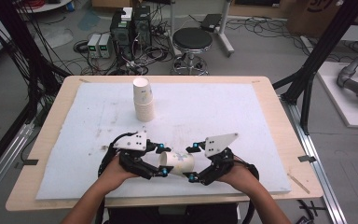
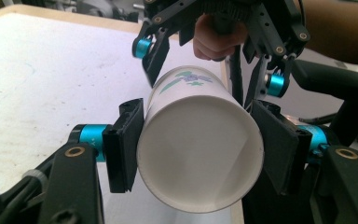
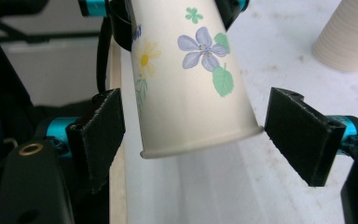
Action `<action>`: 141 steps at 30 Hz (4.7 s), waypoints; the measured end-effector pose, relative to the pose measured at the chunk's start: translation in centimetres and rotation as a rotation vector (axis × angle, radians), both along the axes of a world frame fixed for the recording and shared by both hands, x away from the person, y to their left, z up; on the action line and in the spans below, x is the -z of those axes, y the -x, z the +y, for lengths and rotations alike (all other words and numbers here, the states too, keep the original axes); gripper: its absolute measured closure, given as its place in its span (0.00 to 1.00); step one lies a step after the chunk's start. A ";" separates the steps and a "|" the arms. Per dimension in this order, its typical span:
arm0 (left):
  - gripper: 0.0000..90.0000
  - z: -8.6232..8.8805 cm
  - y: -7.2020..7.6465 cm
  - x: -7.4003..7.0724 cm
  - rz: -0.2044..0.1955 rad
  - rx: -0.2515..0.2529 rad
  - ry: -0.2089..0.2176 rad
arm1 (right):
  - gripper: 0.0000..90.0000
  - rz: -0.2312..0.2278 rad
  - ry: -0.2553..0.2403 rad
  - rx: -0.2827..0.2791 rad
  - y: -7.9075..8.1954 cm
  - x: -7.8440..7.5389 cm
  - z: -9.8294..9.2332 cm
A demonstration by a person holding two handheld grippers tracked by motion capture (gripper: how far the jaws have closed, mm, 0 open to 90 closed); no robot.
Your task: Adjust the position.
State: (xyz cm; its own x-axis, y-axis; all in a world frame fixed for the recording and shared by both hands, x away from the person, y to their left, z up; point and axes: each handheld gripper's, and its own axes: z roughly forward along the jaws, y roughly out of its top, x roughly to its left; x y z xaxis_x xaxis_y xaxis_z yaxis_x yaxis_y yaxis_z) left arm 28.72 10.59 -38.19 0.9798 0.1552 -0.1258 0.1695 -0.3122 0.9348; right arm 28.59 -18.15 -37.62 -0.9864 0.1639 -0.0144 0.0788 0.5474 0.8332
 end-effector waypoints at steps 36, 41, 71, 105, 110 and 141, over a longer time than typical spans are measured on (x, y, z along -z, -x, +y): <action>0.41 0.9 1.0 0.1 -0.028 0.046 0.171 | 0.23 0.039 -0.235 -0.019 0.7 2.8 -1.2; 0.41 0.8 0.9 0.4 -0.022 0.052 0.185 | 0.28 0.051 -0.265 -0.037 0.7 2.8 -1.3; 0.16 1.4 1.1 1.2 0.023 -0.033 0.019 | 0.37 0.101 -0.162 -0.006 -0.3 2.0 -1.4; 0.18 -0.1 0.7 1.0 -0.054 -0.042 -0.263 | 0.35 -0.010 0.267 -0.092 -1.4 -1.4 3.8; 0.20 -0.6 0.6 1.1 -0.062 -0.027 -0.304 | 0.35 -0.025 0.322 -0.098 -1.4 -1.8 4.4; 0.38 -1.9 0.4 1.8 -0.036 0.033 -0.368 | 0.35 -0.046 0.458 -0.172 -1.2 -2.2 6.7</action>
